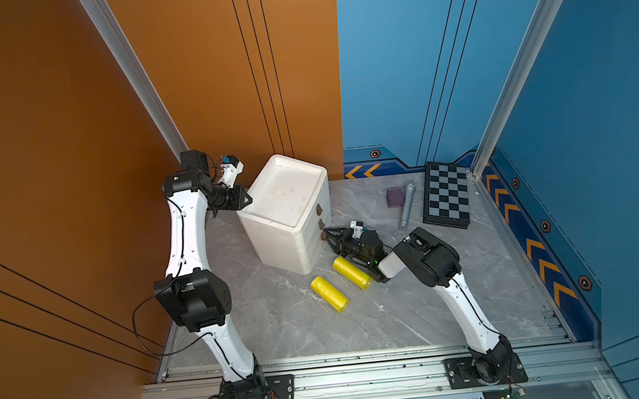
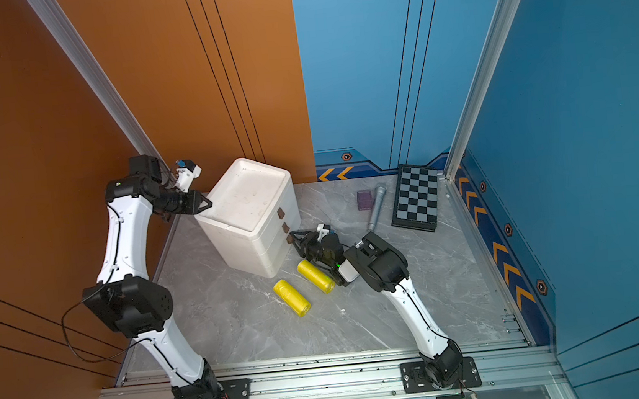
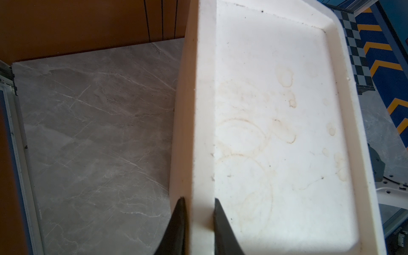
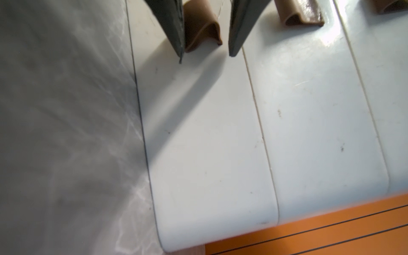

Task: Sort the rolls of trash bags by color and place them into the drawer
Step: Open the drawer in the storage box.

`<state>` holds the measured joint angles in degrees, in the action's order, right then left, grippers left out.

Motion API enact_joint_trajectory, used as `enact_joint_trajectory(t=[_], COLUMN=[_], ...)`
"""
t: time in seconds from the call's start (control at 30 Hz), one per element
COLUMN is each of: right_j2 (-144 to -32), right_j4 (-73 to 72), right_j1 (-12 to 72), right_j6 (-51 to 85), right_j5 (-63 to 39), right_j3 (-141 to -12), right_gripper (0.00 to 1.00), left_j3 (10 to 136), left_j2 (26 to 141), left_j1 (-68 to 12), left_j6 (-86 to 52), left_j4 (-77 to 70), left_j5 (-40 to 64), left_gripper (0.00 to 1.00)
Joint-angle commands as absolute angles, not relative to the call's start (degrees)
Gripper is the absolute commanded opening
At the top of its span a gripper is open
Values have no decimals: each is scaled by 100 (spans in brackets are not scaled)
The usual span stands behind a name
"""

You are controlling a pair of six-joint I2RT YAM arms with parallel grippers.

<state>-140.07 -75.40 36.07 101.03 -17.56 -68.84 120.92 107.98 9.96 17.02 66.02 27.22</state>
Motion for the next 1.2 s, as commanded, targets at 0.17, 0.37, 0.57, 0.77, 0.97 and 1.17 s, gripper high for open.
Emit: enact_joint_trajectory(t=[0.17, 0.37, 0.57, 0.77, 0.97, 1.17], right_j2=[-14120, -14141, -14120, -14091, -13916, -13599], right_j4=[-7910, -7911, -7822, -7913, -8000, -8121], right_j1=[3678, 3691, 3698, 3675, 3545, 3256], right_j6=[10283, 10292, 10270, 10283, 10256, 10190], right_j5=[-1624, -1636, -1694, -1653, -1660, -1730], right_j3=[-6566, -6525, -6557, -6464, -6209, -5673], right_gripper=[21, 18, 14, 0, 0, 0], left_j3=[12375, 12380, 12378, 12359, 12405, 12410], left_j2=[10405, 10397, 10388, 10380, 10378, 10404], left_j1=[945, 947, 947, 951, 981, 1020], left_j6=[1327, 1336, 1341, 1335, 1336, 1314], left_j4=[6475, 6472, 6473, 6474, 6477, 6471], left_j5=[4122, 4126, 4123, 4108, 4097, 3965], left_gripper=[0, 0, 0, 0, 0, 0])
